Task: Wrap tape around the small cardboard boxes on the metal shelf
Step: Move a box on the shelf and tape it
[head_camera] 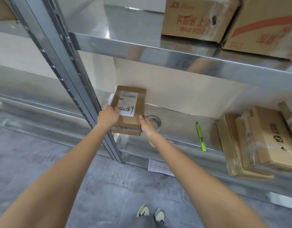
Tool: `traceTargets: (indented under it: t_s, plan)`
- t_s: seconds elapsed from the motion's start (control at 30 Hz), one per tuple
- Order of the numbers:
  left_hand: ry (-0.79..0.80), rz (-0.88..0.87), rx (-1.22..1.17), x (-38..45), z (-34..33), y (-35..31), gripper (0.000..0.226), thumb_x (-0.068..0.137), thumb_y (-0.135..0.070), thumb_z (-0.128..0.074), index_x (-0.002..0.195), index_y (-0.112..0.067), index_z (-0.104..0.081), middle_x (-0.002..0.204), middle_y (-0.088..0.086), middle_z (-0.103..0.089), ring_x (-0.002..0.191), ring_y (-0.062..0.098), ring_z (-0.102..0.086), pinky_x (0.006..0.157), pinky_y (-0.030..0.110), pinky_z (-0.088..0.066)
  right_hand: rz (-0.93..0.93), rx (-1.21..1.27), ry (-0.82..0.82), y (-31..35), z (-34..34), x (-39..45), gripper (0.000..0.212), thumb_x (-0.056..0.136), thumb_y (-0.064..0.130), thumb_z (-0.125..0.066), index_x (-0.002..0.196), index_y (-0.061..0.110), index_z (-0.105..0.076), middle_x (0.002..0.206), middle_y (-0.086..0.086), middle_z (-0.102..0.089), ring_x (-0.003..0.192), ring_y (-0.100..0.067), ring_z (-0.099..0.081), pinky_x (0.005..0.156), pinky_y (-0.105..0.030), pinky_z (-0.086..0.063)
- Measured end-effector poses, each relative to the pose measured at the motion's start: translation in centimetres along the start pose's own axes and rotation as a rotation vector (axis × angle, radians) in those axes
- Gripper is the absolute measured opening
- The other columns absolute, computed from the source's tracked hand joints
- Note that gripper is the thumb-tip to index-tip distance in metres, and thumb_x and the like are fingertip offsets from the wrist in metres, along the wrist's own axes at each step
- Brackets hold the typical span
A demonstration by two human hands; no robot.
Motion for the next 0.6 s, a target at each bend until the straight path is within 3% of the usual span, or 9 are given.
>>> traceTargets:
  t_s: [0.13,0.23,0.33,0.4,0.5,0.6]
  plan:
    - [-0.026,0.042,-0.225,-0.8,0.0,0.4,0.043,0.103,-0.03,-0.037,0.136,-0.003,-0.042,0.127,0.017,-0.053,0.102,0.03,-0.05,0.081,0.034,-0.037,-0.007,0.058,0.021,-0.3,0.2,-0.4,0.053,0.104,0.043,-0.031,0.152,0.023,-0.024,0.152,0.004,-0.036,0.136,-0.018,-0.036,0.099,-0.025,-0.029]
    - [-0.072,-0.022,-0.395,-2.1,0.7,-0.2,0.036,0.103,-0.034,-0.039,0.131,-0.012,-0.04,0.117,0.007,-0.052,0.096,0.023,-0.049,0.076,0.032,-0.039,-0.001,0.172,0.028,0.2,0.6,-1.3,0.049,0.103,0.046,-0.034,0.149,0.03,-0.03,0.148,0.008,-0.041,0.13,-0.013,-0.041,0.102,-0.027,-0.032]
    - [-0.076,-0.146,-0.538,-4.1,1.6,-1.8,0.025,0.103,-0.037,-0.043,0.121,-0.021,-0.04,0.12,-0.003,-0.053,0.104,0.016,-0.052,0.081,0.028,-0.039,0.086,0.262,-0.027,0.9,1.8,-3.2,0.046,0.101,0.046,-0.038,0.145,0.035,-0.037,0.138,0.019,-0.048,0.131,-0.009,-0.042,0.113,-0.039,-0.032]
    - [-0.013,-0.224,-0.637,-5.7,1.3,-3.5,0.022,0.103,-0.034,-0.046,0.121,-0.022,-0.041,0.123,-0.005,-0.055,0.11,0.011,-0.053,0.085,0.022,-0.041,0.144,0.281,-0.119,0.8,4.0,-4.9,0.036,0.101,0.043,-0.042,0.137,0.041,-0.042,0.134,0.021,-0.05,0.129,-0.007,-0.045,0.113,-0.038,-0.034]
    - [0.127,-0.288,-0.727,-8.1,-1.7,-6.7,0.028,0.102,-0.024,-0.049,0.127,-0.012,-0.041,0.128,0.001,-0.055,0.119,0.011,-0.052,0.097,0.023,-0.042,0.194,0.301,-0.266,-0.3,8.6,-7.5,0.027,0.1,0.038,-0.046,0.127,0.046,-0.046,0.129,0.021,-0.056,0.122,0.0,-0.051,0.106,-0.029,-0.041]
    - [0.246,-0.299,-0.765,-10.5,-6.5,-9.2,0.029,0.102,-0.018,-0.049,0.127,-0.006,-0.04,0.132,0.007,-0.054,0.121,0.014,-0.052,0.104,0.028,-0.042,0.18,0.312,-0.385,-2.7,12.8,-9.6,0.028,0.1,0.038,-0.047,0.127,0.045,-0.045,0.119,0.034,-0.053,0.106,0.023,-0.049,0.09,-0.008,-0.04]
Point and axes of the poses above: each hand's wrist, its own x-axis towards the middle knuckle, its own z-axis out of the back of the hand, y = z × x, the point moved 5 cm from there along x, towards the middle knuckle
